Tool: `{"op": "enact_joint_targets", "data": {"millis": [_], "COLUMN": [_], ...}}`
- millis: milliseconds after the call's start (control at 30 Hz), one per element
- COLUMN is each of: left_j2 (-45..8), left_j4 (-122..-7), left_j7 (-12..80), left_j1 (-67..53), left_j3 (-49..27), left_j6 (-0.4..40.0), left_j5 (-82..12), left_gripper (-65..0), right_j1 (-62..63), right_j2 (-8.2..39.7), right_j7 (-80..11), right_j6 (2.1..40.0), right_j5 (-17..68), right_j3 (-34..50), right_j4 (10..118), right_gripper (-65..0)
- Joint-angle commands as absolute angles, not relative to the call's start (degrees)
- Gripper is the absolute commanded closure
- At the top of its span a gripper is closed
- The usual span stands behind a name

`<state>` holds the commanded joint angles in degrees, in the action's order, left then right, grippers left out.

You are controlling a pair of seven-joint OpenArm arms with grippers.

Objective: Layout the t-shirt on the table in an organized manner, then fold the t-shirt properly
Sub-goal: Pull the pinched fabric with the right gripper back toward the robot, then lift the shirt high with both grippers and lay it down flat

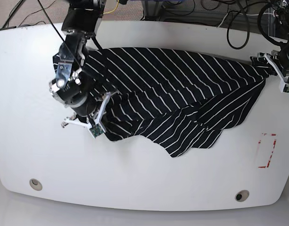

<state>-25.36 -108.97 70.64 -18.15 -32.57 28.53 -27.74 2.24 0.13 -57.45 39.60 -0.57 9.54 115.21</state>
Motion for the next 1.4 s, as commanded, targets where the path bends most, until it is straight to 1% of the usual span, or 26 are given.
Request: {"op": "enact_joint_targets", "data": {"millis": [267,400,567,767,1033,1167,1400], "left_j2": [-24.3,-24.0,-24.0,-24.0,-24.0,-24.0,-24.0], "left_j4": [-108.9,-109.0,-109.0,-109.2,-111.1,-113.5,-114.1], "left_j7": [70.6,70.6,70.6,70.6,70.5,70.6,71.1], "left_j1": [-17.7,-17.7,-17.6,-16.6,-12.0,-8.1,1.5], "left_j3": [-29.6,-29.4,-29.4,-29.4,-29.4,-29.4,-29.7], "left_j6": [28.5,28.5,28.5,28.5,28.5,28.5,28.6], "left_j5": [-22.7,-21.4,-21.7,-21.7,-21.8,-21.8,-21.8], "left_gripper": [-0.4,-0.4,-0.4,-0.4,-0.4,-0.4,-0.4], "right_j1": [-5.2,-7.3,-7.7,-7.2,-0.9,4.5,16.0], "right_j2": [0.0,0.0,0.2,0.3,0.3,0.4,1.6], "right_j7": [-57.4,-57.4,-57.6,-57.5,-57.5,-57.6,-59.4], "right_j6": [39.6,40.0,40.0,40.0,40.0,40.0,40.0], "right_j5": [-0.6,3.3,7.3,7.3,7.3,7.3,5.8], "right_j3": [11.6,14.4,17.0,17.0,17.0,17.0,16.7], "right_j4": [116.9,116.8,116.8,116.7,116.4,116.4,113.8], "right_gripper": [0.0,0.0,0.0,0.0,0.0,0.0,0.0]}}
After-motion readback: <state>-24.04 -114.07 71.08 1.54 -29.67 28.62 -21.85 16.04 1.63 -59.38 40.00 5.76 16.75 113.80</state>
